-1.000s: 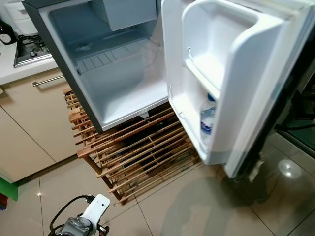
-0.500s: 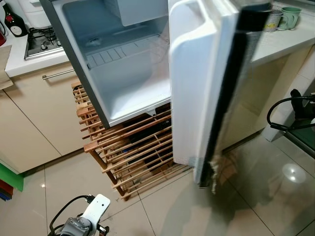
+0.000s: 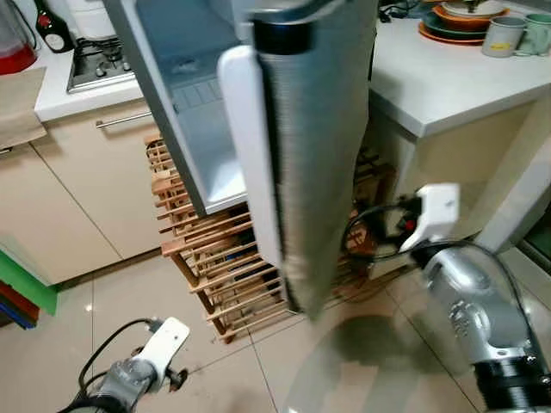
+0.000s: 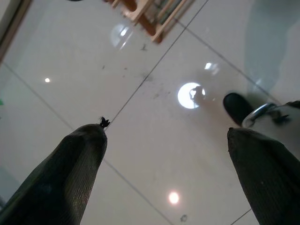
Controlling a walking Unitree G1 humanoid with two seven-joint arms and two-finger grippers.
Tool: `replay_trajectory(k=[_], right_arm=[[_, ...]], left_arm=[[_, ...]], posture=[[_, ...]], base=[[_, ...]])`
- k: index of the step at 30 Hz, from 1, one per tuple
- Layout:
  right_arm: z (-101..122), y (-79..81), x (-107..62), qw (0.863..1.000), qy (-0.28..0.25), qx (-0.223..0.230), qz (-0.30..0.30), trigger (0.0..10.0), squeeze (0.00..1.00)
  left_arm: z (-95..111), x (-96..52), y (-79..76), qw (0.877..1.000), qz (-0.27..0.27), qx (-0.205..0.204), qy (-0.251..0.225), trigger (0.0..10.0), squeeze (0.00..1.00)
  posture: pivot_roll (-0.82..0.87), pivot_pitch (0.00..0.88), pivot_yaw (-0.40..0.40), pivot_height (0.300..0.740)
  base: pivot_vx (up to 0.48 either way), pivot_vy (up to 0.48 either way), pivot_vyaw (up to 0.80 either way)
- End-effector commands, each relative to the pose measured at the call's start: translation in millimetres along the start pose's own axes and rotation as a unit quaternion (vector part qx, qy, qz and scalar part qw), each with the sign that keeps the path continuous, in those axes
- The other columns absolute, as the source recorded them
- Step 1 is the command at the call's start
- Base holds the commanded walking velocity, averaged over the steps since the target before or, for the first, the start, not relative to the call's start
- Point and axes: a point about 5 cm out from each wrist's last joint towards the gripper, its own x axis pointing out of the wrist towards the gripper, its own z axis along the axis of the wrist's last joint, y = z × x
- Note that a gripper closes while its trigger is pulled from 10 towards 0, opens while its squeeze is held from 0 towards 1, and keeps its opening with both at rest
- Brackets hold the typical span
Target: Restocking fridge
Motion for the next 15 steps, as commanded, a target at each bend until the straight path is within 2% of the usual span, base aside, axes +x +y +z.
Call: replay_trajectory(k=[1,4,7,11,14,15], right_arm=[[-1,9.1,0.5,1.000,0.007,0.005,0.013,10.0,0.00],[0,18.1,0.5,1.000,0.008,0.011,0.028,10.0,0.00],[1,27.3,5.2,0.999,0.007,0.012,0.041,10.0,0.00],[2,29.9,6.5,0.999,0.006,0.015,0.045,10.0,0.00],[-1,26.0,5.3,0.999,0.010,-0.009,0.031,10.0,0.00],[-3,21.7,4.9,1.000,0.008,-0.026,0.011,10.0,0.00]], left_arm=[[-3,-0.7,0.2,1.000,0.002,0.001,-0.005,10.0,0.00],[-12,-2.2,-0.7,1.000,-0.001,0.000,-0.006,10.0,0.00],[-7,-1.8,-1.1,1.000,-0.002,-0.002,-0.020,10.0,0.00],[-2,-1.4,-1.1,0.999,0.000,-0.005,-0.036,10.0,0.00],[24,-1.7,4.3,0.995,0.032,0.001,-0.099,10.0,0.00],[44,-2.7,4.4,0.988,0.040,-0.005,-0.148,10.0,0.00]], posture=[[-0.12,0.000,0.092,0.740],[-0.12,0.000,0.089,0.740],[-0.12,0.000,0.084,0.740],[-0.11,0.000,0.082,0.740],[-0.11,0.000,0.075,0.740],[-0.11,0.000,0.073,0.740]], base=[[0.000,0.000,0.00],[0.000,0.000,0.00],[0.000,0.000,0.00],[0.000,0.000,0.00],[0.000,0.000,0.00],[0.000,0.000,0.00]])
